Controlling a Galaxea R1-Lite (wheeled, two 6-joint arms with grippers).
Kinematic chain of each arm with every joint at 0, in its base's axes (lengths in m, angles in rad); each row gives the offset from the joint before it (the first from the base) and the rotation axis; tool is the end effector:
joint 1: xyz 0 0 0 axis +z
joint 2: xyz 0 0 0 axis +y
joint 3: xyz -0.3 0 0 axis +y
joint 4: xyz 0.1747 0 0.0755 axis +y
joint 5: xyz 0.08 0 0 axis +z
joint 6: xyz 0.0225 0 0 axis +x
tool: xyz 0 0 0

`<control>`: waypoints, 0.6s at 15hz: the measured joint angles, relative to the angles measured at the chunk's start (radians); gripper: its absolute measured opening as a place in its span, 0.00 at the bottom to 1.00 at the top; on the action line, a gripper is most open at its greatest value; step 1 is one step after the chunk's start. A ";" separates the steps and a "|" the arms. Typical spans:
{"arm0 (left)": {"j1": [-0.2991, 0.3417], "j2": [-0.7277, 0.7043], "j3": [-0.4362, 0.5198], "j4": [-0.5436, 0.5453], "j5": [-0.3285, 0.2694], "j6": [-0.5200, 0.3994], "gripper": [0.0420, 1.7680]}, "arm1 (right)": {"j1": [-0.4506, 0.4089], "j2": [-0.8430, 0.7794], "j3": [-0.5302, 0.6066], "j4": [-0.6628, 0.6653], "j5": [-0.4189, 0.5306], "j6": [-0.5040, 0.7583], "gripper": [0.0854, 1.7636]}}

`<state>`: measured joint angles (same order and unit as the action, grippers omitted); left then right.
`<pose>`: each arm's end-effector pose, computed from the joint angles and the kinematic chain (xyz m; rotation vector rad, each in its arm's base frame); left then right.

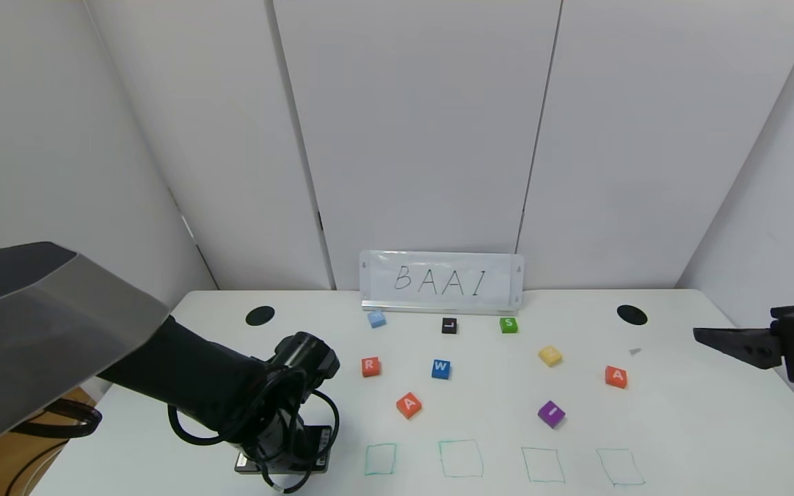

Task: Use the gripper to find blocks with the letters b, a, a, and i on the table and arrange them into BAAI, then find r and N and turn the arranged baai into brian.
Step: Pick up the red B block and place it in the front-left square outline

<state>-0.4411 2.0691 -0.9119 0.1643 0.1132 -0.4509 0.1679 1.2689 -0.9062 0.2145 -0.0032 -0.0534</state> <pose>0.2796 -0.1292 0.0347 -0.0225 1.2975 0.0136 0.1842 0.0311 0.2391 -0.1012 0.5714 0.1755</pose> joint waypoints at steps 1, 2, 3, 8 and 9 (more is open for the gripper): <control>0.000 0.000 0.000 0.000 0.000 0.001 0.27 | 0.001 0.000 0.001 0.000 0.000 0.000 0.97; 0.002 0.000 0.000 0.000 0.001 0.003 0.27 | 0.001 0.001 0.001 -0.001 0.000 0.000 0.97; 0.004 0.000 -0.002 0.001 0.002 0.006 0.27 | 0.001 0.001 0.001 -0.001 0.000 0.000 0.97; 0.004 -0.002 -0.006 0.001 0.008 0.016 0.27 | 0.002 0.001 0.001 0.000 0.000 0.000 0.97; 0.004 -0.002 -0.005 0.001 0.009 0.016 0.27 | 0.002 0.001 0.002 -0.001 0.000 0.000 0.97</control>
<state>-0.4366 2.0672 -0.9168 0.1657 0.1221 -0.4351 0.1698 1.2700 -0.9038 0.2138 -0.0036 -0.0534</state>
